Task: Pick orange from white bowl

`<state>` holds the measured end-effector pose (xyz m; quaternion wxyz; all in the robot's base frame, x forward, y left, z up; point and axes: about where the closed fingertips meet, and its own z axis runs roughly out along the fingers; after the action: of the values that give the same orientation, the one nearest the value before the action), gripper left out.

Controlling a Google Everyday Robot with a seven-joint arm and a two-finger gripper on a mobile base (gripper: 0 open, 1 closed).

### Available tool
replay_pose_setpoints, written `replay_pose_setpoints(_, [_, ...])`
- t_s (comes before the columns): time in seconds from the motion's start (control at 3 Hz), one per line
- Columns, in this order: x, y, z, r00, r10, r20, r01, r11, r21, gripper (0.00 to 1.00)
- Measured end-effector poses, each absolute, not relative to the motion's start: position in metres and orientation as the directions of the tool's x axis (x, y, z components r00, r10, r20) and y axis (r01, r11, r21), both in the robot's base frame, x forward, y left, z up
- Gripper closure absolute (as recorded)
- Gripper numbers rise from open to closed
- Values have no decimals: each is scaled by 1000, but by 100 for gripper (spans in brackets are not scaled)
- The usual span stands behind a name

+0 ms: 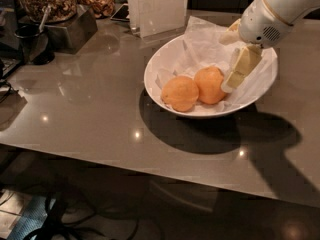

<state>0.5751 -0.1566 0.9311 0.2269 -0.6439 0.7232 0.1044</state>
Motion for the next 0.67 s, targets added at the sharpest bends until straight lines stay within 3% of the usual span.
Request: replay_pose_setpoints(0.67, [588, -143, 894, -66, -866, -496, -993, 107, -55, 6])
